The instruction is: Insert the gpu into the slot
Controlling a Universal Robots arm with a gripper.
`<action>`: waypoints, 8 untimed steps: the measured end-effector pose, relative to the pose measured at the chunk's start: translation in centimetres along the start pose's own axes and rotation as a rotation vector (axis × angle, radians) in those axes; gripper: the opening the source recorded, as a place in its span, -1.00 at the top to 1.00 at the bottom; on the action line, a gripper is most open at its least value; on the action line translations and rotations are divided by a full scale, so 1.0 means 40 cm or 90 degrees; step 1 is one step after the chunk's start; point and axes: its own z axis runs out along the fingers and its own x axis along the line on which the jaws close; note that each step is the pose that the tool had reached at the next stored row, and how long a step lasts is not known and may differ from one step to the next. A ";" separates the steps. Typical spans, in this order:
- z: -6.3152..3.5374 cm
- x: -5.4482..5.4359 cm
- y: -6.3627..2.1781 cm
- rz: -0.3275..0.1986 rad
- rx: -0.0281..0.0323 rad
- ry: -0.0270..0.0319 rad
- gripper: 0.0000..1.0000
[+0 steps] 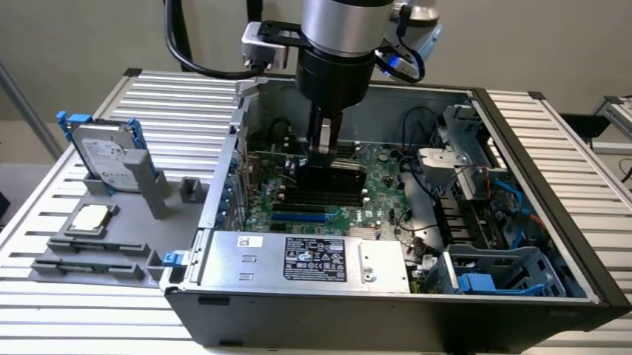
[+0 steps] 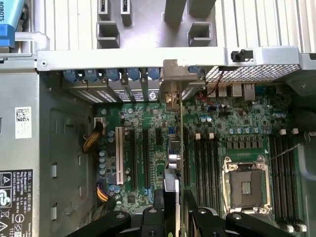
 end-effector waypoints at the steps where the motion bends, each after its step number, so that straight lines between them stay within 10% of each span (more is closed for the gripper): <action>1: 0.005 0.000 0.001 0.000 0.0001 -0.0003 0.47; 8: 0.036 0.002 0.006 -0.001 0.0008 -0.0012 0.47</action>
